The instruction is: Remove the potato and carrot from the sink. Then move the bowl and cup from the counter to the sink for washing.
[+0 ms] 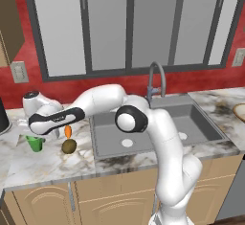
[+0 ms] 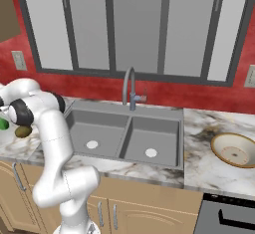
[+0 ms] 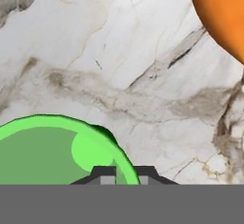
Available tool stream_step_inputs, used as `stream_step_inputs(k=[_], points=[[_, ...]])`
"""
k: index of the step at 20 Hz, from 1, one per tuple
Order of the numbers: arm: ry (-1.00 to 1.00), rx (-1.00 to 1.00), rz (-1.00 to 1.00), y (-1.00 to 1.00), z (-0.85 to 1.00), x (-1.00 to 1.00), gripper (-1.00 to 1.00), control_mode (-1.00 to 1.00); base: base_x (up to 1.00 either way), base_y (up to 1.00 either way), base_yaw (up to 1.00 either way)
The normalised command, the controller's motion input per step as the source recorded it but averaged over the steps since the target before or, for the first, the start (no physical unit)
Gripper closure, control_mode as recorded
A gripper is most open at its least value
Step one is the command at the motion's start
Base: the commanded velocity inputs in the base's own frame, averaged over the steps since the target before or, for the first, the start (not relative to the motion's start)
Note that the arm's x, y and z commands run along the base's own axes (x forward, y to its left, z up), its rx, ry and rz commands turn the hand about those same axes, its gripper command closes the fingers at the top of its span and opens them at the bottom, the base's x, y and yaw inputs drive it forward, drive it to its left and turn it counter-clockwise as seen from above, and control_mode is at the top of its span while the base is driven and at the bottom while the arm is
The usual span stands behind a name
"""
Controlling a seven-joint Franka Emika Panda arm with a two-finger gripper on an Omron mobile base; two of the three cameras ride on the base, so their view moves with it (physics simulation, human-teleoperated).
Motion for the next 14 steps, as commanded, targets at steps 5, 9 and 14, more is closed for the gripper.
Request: stream_step_inputs(k=[5, 9, 14], points=[[-0.05, 0.00, 0.00, -0.18, 0.23, -0.02, 1.00, -1.00, 0.00, 0.00, 0.00], [-0.08, 0.00, 0.00, -0.16, 0.44, -0.05, 1.00, -1.00, 0.00, 0.00, 0.00], [0.00, 0.00, 0.00, -0.17, 0.53, -0.09, 1.00, -1.00, 0.00, 0.00, 0.00]])
